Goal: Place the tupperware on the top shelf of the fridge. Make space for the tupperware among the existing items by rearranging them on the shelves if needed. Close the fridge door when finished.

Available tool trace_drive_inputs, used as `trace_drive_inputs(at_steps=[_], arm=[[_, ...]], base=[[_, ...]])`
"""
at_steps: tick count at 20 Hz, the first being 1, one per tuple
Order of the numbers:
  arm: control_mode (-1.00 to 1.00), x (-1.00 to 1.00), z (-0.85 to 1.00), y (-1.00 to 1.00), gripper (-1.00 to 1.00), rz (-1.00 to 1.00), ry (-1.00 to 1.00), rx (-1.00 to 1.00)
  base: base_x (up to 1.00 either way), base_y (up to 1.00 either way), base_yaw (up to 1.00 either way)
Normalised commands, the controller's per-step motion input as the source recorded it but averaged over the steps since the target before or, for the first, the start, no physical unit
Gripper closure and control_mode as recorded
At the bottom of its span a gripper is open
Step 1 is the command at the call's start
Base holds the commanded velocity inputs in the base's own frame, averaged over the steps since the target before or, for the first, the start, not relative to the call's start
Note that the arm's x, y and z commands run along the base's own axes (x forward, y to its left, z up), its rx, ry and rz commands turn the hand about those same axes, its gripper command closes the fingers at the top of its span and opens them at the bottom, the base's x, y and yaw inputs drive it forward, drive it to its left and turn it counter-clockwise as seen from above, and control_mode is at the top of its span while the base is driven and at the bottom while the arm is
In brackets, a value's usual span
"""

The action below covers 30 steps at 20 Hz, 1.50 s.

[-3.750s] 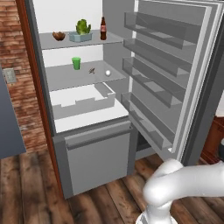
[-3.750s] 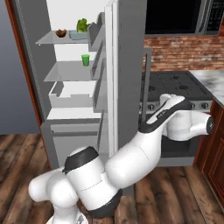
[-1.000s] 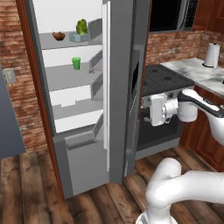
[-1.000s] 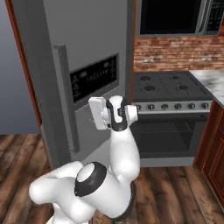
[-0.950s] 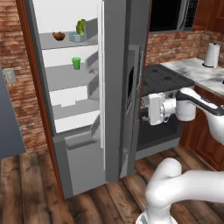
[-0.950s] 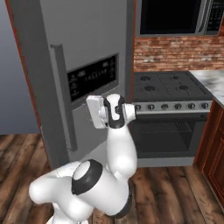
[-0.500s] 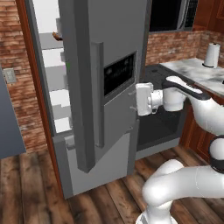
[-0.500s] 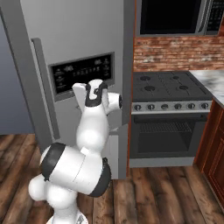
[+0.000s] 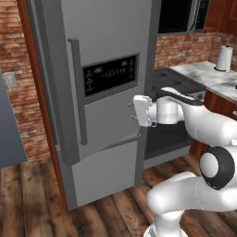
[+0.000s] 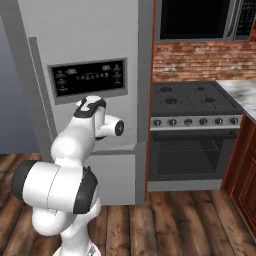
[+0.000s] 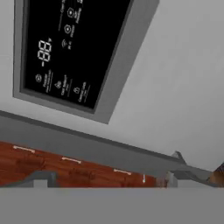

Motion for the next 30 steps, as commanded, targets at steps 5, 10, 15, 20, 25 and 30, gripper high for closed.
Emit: trace_drive_inputs(at_steps=[5, 10, 15, 20, 25, 30], arm=[[-1.00, 0.43, 0.02, 0.30, -1.00, -0.36, -0.07, -0.03], [-1.00, 0.43, 0.16, 0.18, -1.00, -0.44, 0.00, -0.06], [-1.00, 0.44, 0.43, 0.02, -1.00, -0.44, 0.01, -0.07], [-1.00, 0.52, 0.60, 0.00, -1.00, -0.34, 0.11, -0.04], [-1.00, 0.55, 0.07, -0.11, -1.00, -0.16, 0.04, 0.00], [-1.00, 0.57, -0.37, -0.38, -1.00, -0.01, 0.11, 0.00]], base=[[0.00, 0.00, 0.00], [0.00, 0.00, 0.00], [0.00, 0.00, 0.00], [0.00, 0.00, 0.00], [0.00, 0.00, 0.00], [0.00, 0.00, 0.00]])
